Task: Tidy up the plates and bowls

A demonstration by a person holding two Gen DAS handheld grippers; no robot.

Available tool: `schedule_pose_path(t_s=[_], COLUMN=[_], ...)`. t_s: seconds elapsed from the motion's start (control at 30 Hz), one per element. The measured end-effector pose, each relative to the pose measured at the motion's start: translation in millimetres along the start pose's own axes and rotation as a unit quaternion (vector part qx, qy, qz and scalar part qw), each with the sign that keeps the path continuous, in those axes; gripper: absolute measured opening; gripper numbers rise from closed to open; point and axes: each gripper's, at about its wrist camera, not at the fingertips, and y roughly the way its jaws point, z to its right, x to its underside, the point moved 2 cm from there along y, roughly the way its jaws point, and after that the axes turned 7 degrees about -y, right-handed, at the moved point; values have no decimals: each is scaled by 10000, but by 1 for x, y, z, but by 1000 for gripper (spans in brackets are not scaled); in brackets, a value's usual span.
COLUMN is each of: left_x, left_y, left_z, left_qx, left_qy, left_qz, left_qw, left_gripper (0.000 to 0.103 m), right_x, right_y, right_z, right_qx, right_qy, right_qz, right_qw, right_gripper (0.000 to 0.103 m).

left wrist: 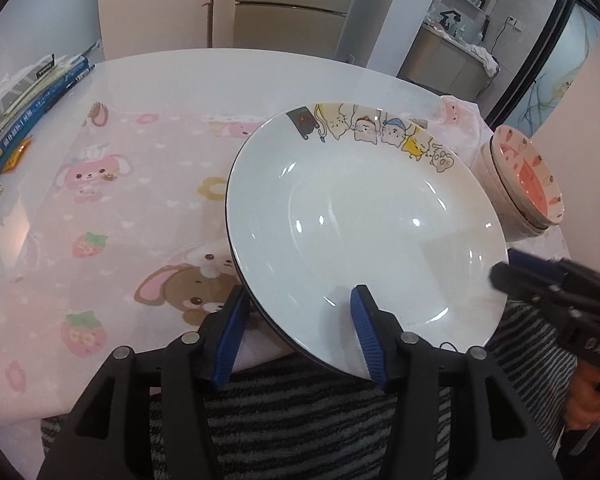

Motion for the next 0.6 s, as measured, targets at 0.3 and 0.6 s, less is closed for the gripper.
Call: schedule_pose_path(t_s=[0.3,0.6], left_x=[-12,-38], left_y=[-81,-111], left_z=[37,123], left_qx=[322,761], left_qy=[450,1040], left_qz=[1153,1714], left_qw=[9918,9767], left_gripper=[64,91], right_x=[-15,-16], right_y=[-65,-117], right_z=[43,91], right_qx=[-315,-59], right_qy=[595,987], right_qz=[602,1150], right_qw=[9959,9884], right_gripper=[46,55])
